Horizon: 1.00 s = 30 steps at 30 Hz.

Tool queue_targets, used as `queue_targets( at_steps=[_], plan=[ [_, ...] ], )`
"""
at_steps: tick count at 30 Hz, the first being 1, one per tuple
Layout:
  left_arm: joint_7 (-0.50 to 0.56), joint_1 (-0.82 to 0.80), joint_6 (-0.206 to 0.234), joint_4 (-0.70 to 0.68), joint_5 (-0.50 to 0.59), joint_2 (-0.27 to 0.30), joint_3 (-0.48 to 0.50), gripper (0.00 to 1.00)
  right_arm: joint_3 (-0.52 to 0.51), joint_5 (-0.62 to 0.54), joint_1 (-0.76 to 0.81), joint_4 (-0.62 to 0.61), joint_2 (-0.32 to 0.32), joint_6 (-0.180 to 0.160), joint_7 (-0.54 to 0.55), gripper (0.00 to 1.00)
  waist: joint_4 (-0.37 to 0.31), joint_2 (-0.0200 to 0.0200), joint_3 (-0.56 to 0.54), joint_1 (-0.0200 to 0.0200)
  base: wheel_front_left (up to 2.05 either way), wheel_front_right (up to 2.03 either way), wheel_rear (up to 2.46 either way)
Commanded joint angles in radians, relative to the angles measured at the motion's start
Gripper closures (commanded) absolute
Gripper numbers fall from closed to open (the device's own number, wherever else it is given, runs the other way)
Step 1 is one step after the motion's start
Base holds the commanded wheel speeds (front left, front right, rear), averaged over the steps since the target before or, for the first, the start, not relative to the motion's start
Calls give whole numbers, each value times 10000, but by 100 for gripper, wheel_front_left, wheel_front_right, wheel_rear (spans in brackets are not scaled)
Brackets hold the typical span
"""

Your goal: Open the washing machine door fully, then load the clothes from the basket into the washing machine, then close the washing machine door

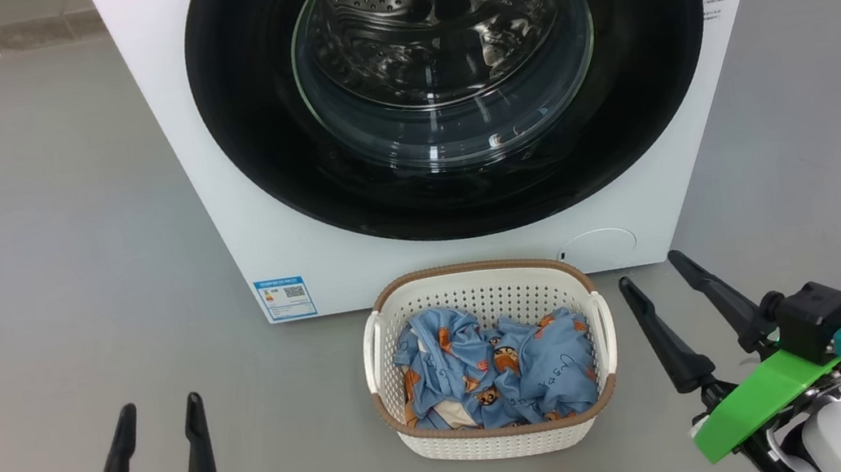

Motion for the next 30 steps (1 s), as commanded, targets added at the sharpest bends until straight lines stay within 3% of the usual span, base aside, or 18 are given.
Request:
queue_targets(
  at_steps=[1,30],
  plan=[
    [-195,-227,-33,-358,414,195,277,0,313,-356,-422,-265,-124,-11,-201,0,3,0,-1,0,0,0,0],
    [-212,-212,-33,-324,561,185,377,0,207,-423,-407,-242,-77,-11,-218,0,-25,0,34,0,0,0,0]
  ],
)
